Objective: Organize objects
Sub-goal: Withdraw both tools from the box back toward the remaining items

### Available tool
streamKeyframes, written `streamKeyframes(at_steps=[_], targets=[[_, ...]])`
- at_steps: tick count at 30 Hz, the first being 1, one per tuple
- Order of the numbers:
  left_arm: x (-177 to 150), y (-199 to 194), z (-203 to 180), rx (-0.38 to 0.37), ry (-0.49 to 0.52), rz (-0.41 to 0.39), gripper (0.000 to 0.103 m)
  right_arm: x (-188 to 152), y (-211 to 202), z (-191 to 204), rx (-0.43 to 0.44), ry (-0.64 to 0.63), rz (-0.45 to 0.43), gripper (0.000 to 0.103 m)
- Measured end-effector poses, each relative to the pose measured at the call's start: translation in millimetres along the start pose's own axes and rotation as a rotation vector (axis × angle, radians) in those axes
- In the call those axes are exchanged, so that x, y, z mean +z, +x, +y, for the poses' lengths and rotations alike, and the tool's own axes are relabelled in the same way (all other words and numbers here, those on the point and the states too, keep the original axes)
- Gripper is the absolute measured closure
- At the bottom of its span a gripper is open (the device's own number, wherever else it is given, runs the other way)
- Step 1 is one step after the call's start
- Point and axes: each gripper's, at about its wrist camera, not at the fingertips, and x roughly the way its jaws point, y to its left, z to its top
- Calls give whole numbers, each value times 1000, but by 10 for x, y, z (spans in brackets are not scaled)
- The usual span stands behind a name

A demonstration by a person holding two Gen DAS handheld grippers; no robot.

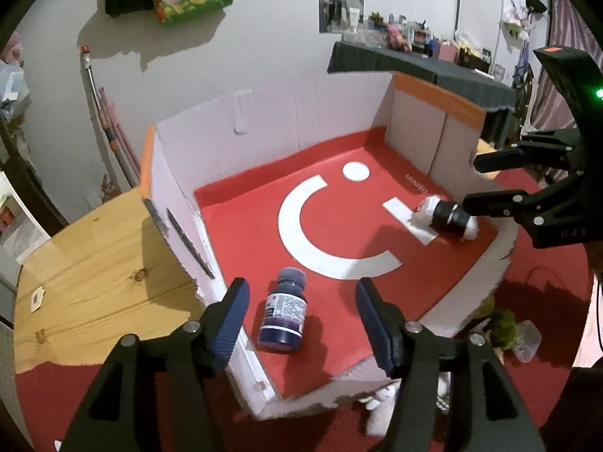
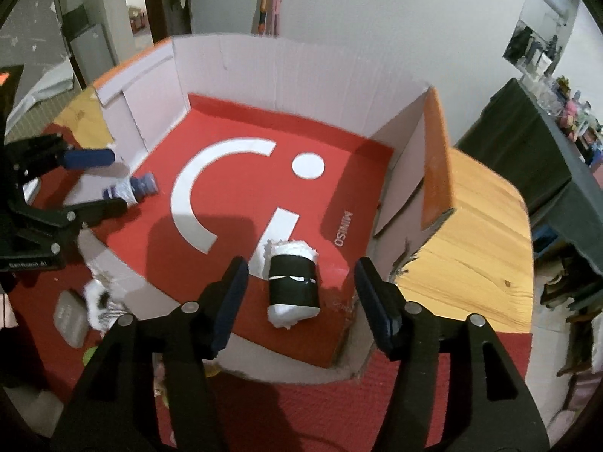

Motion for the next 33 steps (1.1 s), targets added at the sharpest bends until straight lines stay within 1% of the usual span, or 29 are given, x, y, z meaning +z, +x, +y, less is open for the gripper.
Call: streamKeyframes(at_steps=[4,6,12,15,19,20,25,31,33], targets=[[-8,-170,-33,0,-21,-43,32,-10,-215,35,-7,6,-60,40],[-23,-268,-54,12,-30,-74,31,-12,-277,79,-10,10,-90,36],[-87,-498,-113,34,-61,-144,20,-112,-600,140,-17,30,-164,30],[-147,-607,-143,43,-78,-172,17,-183,-721,187,-28,38,-199,27],[-242,-738,-179,55,-104,-207,10,-314,-876,275,-42,44,-253,20],[-268,-774,-187,57,-111,-216,7,-344,-897,305,-44,48,-266,19],[-418,-929,-231,77,-159,-256,1,-553,-1028,409,-53,91,-334,17],[-638,-1037,-244,100,-224,-280,0,-811,-1053,467,-64,166,-366,15],[-713,-1061,-264,112,-240,-288,0,-894,-1053,500,-83,179,-378,15]])
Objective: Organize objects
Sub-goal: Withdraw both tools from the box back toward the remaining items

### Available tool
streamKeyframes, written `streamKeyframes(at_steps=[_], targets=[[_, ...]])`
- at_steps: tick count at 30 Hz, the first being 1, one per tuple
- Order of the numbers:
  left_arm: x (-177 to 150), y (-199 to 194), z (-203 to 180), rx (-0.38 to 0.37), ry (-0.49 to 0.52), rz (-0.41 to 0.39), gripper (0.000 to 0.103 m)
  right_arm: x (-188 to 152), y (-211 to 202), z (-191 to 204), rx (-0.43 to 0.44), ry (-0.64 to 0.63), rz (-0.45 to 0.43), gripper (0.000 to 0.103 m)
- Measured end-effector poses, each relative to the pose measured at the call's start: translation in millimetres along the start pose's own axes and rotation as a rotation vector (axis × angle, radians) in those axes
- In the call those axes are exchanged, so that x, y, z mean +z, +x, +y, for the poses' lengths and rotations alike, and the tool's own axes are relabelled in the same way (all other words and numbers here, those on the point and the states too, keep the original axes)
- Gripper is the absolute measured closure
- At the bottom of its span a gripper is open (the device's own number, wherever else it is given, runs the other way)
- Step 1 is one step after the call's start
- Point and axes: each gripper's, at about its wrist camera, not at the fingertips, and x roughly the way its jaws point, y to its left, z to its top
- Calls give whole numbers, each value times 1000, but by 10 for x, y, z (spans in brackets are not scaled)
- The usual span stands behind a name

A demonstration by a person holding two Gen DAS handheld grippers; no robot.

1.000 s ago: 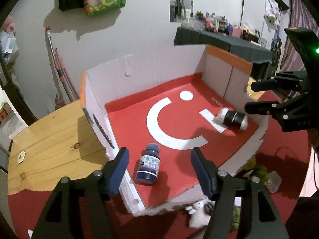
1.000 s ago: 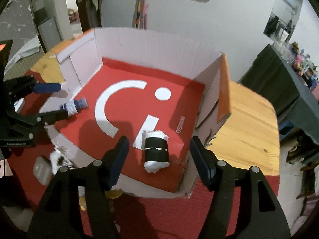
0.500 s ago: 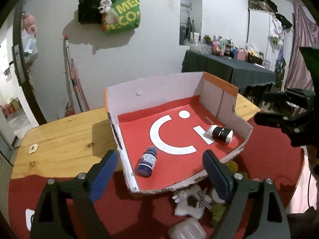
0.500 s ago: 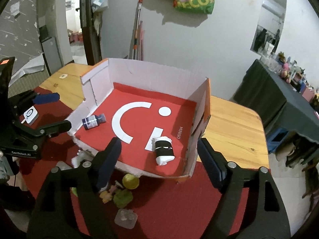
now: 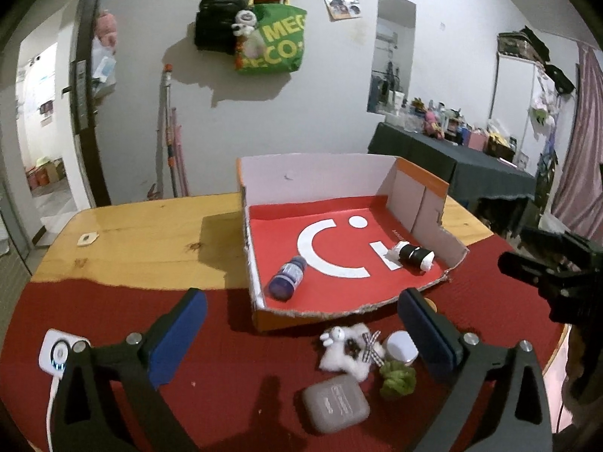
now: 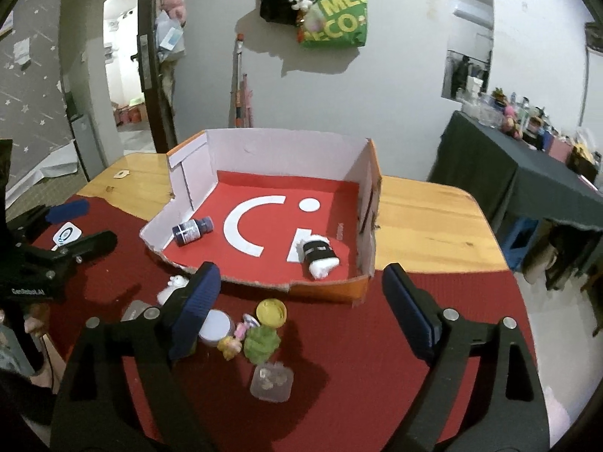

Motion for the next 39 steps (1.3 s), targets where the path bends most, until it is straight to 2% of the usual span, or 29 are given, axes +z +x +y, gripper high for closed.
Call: streamKeyframes(at_steps=[14,19,26,39], targets=[[-526,-64,-43,83,-45,-21,0,-519,-98,131,-63,54,-79,10],[-757,31,-88,126,-41,16,0,-711,-5,178,-71,81,-69,10],[-946,128,-97,117,-64,65,0,-915,151,178,-78,111,-22,10],[-969,195,-128,98,-64,95,0,-1038,273,134,-80,135,26,10]])
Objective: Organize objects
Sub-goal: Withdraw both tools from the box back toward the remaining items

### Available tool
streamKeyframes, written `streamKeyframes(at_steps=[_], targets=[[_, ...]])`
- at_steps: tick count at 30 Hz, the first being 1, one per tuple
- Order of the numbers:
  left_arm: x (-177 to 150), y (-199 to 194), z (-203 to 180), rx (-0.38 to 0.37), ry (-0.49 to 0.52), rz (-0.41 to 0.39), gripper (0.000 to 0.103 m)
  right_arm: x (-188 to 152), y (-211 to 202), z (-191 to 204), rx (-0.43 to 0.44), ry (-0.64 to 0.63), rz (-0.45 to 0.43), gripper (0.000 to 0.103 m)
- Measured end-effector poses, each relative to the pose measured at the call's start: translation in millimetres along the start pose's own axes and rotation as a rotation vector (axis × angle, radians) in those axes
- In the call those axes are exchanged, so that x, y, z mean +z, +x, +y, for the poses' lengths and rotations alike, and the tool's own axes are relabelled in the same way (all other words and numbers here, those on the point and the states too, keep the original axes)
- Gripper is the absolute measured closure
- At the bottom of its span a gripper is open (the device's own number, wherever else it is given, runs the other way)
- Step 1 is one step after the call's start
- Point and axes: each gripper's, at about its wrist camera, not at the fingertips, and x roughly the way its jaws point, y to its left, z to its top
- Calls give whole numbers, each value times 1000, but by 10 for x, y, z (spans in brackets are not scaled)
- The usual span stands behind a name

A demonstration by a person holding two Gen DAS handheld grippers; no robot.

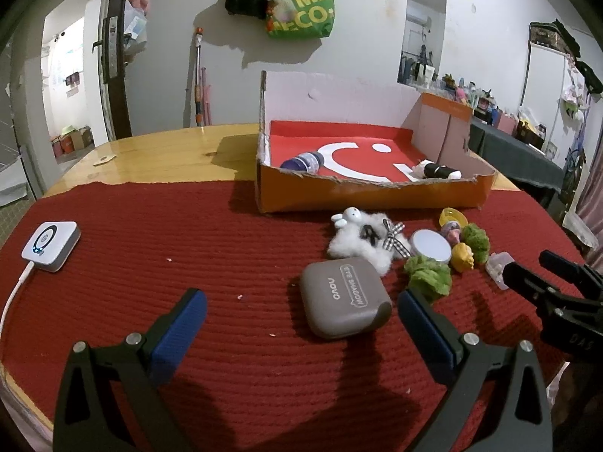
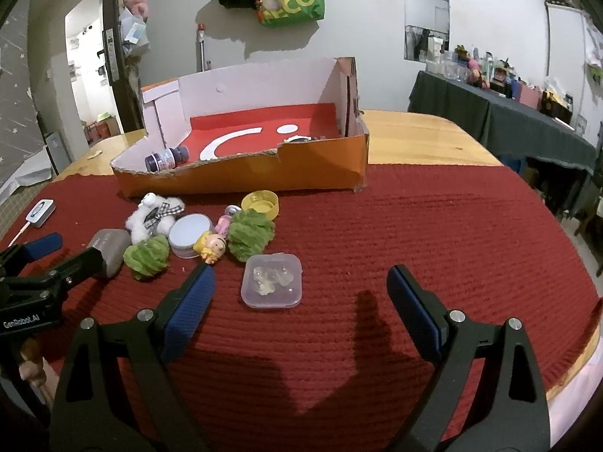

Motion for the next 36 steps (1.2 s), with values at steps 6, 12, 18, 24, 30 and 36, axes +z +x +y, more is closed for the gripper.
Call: streamKeyframes(at_steps=[6,12,18,24,30,36], targets=[[21,48,-14,-10,5,27,0,-10,48,10,-7,-5,18,10],[34,116,0,-19,-6,70,0,-22,108,17,-9,-10,46,10],[39,186,6,-30,-14,124,0,-34,164,20,-16,-22,77,10],[38,218,-38,-15,22,149,0,-26,190,46,-23,-41,91,11],[38,226,-52,-9,31,154,1,-26,199,70,-28,-53,93,17],[44,225,-47,-12,30,150,6,-26,197,94,-17,-63,89,26]])
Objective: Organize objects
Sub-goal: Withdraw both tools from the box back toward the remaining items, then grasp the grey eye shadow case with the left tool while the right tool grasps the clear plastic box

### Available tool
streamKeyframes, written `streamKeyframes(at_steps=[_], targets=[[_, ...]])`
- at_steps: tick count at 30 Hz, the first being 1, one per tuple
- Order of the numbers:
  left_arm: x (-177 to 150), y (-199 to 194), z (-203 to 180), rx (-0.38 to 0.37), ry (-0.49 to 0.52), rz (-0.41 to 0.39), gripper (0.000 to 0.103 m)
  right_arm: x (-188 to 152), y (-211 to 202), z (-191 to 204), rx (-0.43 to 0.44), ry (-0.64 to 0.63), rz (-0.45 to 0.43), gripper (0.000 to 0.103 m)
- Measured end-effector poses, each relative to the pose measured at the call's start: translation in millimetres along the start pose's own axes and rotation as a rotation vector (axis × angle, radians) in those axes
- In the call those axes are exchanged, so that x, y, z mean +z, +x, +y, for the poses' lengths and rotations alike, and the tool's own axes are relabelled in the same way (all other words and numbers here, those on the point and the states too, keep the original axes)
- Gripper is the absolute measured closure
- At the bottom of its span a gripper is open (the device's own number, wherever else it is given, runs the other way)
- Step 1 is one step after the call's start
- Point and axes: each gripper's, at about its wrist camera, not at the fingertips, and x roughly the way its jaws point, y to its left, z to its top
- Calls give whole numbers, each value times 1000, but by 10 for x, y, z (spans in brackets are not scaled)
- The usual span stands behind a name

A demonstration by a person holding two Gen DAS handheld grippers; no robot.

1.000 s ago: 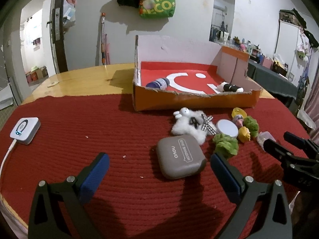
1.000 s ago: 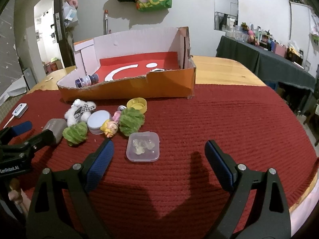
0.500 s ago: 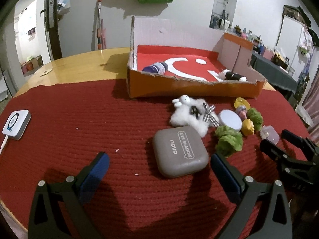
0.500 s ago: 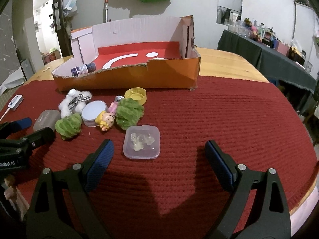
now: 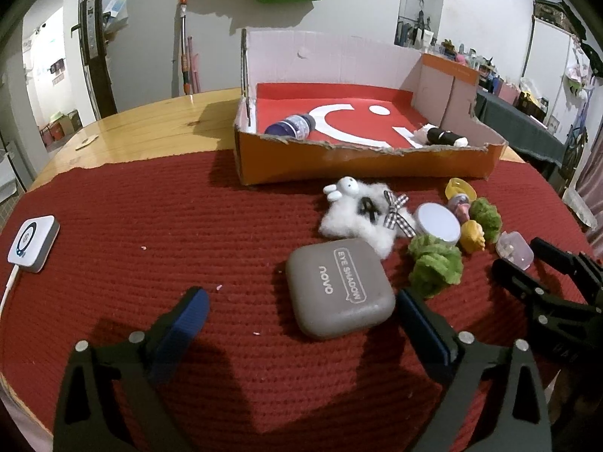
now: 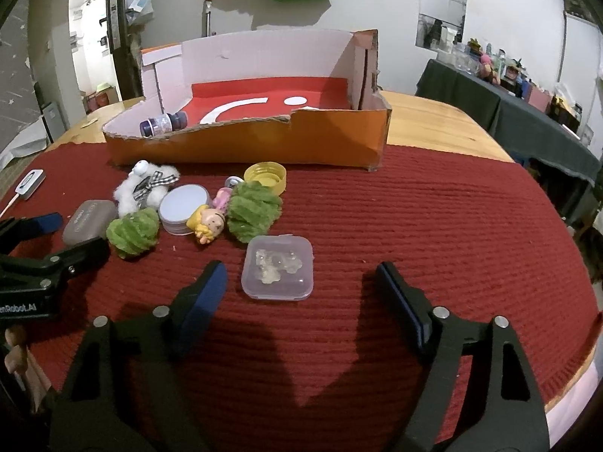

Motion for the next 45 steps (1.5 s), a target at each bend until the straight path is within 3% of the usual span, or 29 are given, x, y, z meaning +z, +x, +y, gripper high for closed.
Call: streamKeyframes(at_steps=[18,27,31,33,45], targets=[[75,20,-60,-30,17,-5,16,19,-12,38,24,-8,-4,44],[83,17,-48,-39,9,-14,27,31,1,62,36,-17,-8,54],[81,-13,-41,-46,4,-27,47,25,-7,84,51,-26,-12,65],[84,-19,-34,-53,-1,-27,47,23,-9,91,59,-26,-13,69],[90,-124,-63,-54,11,-64,47,31,-38,60,79,-4,-14,70]])
